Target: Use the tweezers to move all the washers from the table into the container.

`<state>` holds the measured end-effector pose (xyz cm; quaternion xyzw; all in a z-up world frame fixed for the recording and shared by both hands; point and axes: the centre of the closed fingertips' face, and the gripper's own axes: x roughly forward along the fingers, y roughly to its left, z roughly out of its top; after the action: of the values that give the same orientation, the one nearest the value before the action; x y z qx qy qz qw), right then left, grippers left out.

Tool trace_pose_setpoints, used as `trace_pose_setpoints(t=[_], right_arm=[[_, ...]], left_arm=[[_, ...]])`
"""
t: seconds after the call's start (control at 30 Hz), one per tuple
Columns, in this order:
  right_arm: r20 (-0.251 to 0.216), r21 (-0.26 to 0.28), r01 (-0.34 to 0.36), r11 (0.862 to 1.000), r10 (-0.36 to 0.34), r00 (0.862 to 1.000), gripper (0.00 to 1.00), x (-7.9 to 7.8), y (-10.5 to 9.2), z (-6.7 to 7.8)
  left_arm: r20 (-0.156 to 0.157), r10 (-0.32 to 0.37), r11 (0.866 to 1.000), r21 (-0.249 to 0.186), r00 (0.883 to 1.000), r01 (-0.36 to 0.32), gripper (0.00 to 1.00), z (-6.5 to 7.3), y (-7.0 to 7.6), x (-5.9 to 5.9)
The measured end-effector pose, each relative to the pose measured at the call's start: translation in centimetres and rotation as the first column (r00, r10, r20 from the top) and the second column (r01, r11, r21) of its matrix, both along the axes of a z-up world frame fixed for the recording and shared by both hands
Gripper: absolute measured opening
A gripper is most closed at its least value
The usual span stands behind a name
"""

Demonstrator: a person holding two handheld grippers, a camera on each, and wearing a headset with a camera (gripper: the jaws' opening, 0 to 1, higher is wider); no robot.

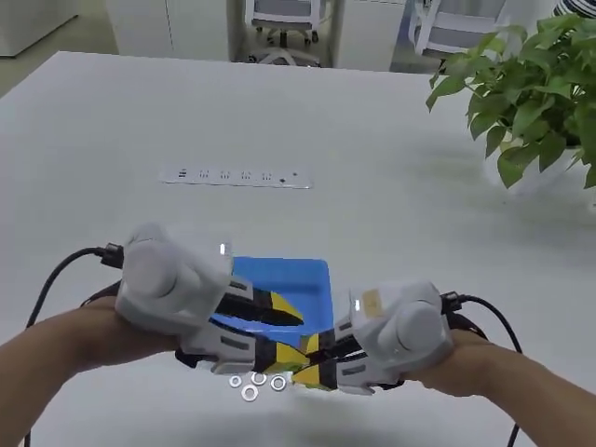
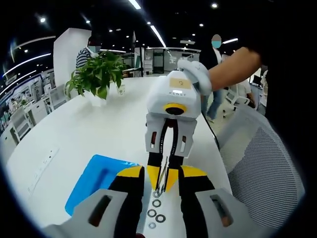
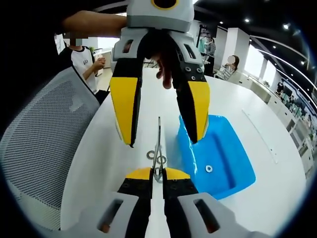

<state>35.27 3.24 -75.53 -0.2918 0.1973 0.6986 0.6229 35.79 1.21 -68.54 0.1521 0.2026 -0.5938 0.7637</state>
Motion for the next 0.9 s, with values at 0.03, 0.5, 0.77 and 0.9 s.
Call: trace_pose_setpoints(t=[0.03,0.5,0.77,0.9], right_arm=[[-0.001,0.001,0.001,1.000,-0.001,1.000,0.07,0.0,0.0,0.1],[0.004,0.011,-0.019,1.000,0.019,1.000,0.08,-0.1,-0.1,2.1],[0.005,0.021,-0.024,0.999,0.024,1.000,0.08,0.2,-0.1,3.5],[0.003,0.025,-0.023,0.999,0.023,1.000,0.08,0.4,-0.1,4.0]], left_arm=[[-0.005,0.005,1.000,-0.005,1.000,-0.005,0.34,0.0,0.0,-0.1],[-0.026,0.095,0.993,-0.062,0.995,-0.097,0.68,0.6,1.5,-0.6],[-0.021,0.155,0.985,-0.067,0.988,-0.156,0.79,0.9,3.1,-0.9],[-0.017,0.175,0.982,-0.063,0.984,-0.176,0.83,0.9,3.8,-0.9]])
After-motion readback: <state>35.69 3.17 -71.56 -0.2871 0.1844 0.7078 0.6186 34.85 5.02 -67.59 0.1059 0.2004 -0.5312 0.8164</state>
